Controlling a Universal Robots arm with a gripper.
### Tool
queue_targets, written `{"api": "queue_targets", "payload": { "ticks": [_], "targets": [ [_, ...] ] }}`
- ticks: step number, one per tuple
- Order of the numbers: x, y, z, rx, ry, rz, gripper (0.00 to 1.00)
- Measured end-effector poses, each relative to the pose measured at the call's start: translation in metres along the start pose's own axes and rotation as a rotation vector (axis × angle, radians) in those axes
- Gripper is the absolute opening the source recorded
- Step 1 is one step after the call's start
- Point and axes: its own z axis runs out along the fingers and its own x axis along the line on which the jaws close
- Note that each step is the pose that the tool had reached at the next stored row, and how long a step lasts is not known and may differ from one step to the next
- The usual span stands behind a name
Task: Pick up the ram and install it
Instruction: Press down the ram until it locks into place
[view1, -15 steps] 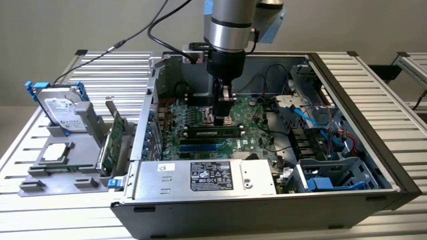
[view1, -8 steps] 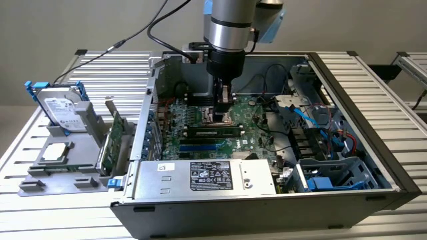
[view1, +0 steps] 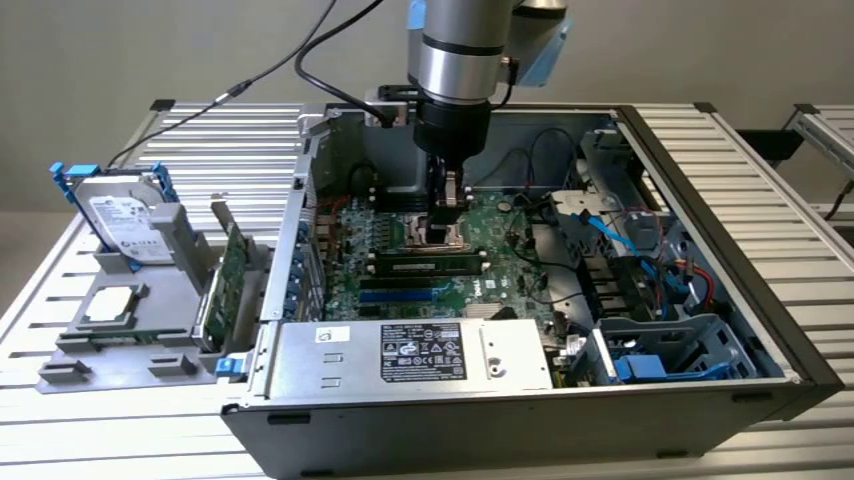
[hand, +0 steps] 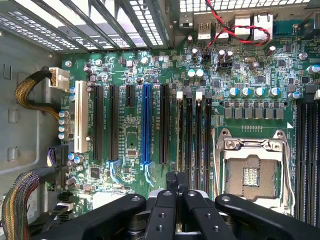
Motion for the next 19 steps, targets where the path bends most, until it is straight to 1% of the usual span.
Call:
{"api": "queue_targets", "payload": {
  "ticks": [8, 17, 19],
  "targets": [
    [0.0, -0.0001, 0.0012, -0.0001, 0.0004, 0.0, 0.11],
    [-0.003, -0.0012, 0.0174, 0.0003, 0.0001, 0.0, 0.11],
    [-0.003, -0.0013, 0.0183, 0.0001, 0.0005, 0.0, 0.11]
  ]
}}
